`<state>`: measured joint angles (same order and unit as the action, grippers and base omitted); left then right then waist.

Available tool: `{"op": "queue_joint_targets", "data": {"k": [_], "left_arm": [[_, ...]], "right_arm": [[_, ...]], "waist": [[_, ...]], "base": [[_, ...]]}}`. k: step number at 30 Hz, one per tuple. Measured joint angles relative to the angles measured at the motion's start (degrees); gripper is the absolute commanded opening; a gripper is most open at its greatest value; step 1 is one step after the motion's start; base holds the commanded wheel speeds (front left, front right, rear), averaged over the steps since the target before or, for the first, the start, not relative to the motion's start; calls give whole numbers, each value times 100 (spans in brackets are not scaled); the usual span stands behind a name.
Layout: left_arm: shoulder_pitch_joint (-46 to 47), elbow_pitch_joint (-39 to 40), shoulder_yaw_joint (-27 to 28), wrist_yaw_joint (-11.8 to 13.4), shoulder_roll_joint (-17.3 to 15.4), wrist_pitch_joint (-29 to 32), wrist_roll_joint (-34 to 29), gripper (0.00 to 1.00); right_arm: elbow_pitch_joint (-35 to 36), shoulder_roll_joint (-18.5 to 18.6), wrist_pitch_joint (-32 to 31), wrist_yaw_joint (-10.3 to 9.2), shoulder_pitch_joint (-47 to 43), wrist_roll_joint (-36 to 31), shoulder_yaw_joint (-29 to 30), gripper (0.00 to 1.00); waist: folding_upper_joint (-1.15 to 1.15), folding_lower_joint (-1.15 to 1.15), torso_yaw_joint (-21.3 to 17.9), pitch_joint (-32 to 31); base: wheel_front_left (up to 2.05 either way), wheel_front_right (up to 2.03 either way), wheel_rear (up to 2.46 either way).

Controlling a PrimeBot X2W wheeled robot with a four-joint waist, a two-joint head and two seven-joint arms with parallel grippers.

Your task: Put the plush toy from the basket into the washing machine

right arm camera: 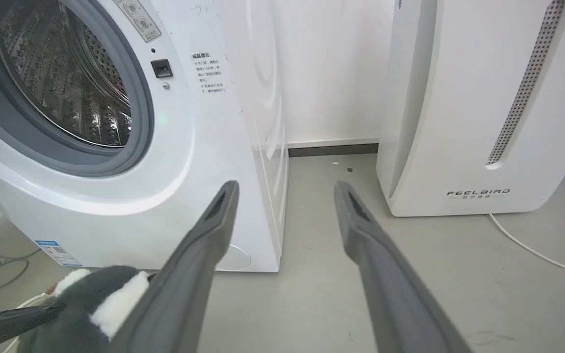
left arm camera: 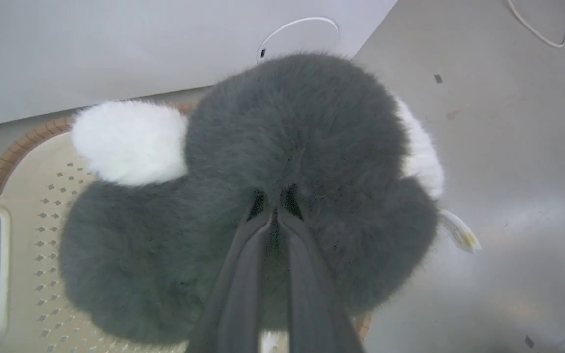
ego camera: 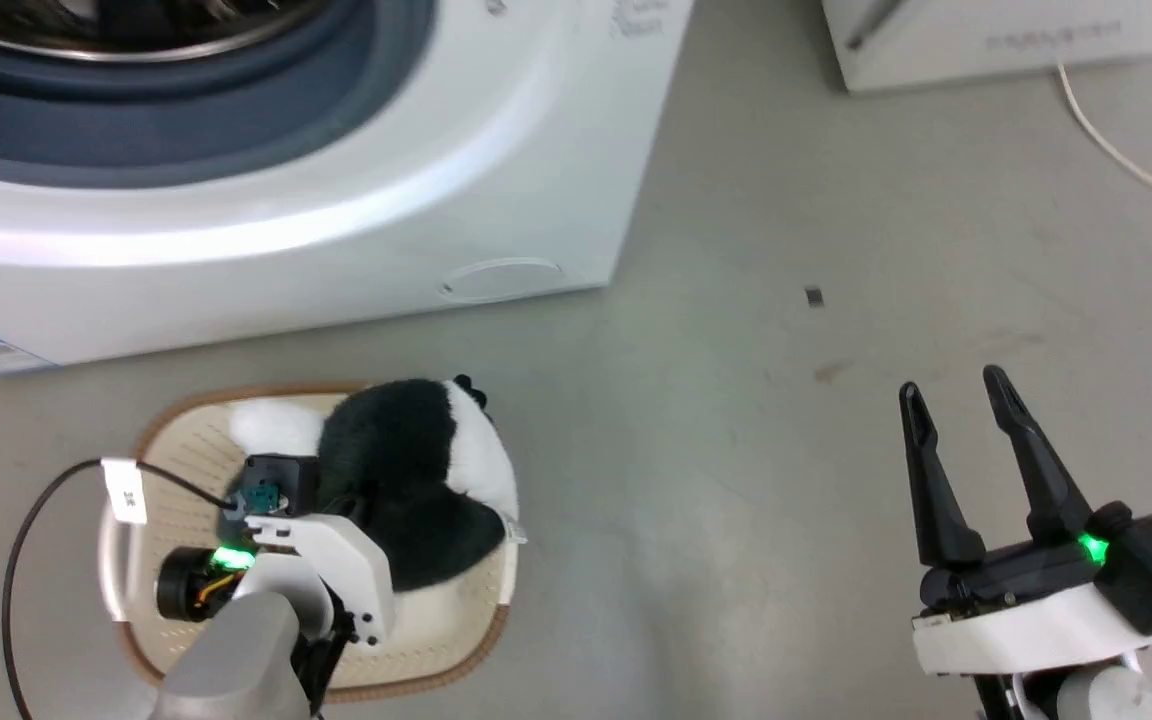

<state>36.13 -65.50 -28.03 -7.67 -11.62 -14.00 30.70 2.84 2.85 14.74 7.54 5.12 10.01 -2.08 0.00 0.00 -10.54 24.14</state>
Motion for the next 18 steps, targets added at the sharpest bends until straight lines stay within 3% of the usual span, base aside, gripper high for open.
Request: {"op": "queue_joint_targets", "data": {"k": [7,18], "left_arm": [[-452,957,281,90,9,-29,-22,0],[-1445,2918,1073,246,32,-67,-572,0]], "right_arm": [[-36,1,0,0,-148,-107,4,100],[-77,1,0,0,-365,-147,-1,100]], "waist": [[0,0,319,-479],[0,0,566,-1018]], "base": [[0,0,0],[0,0,0]]}}
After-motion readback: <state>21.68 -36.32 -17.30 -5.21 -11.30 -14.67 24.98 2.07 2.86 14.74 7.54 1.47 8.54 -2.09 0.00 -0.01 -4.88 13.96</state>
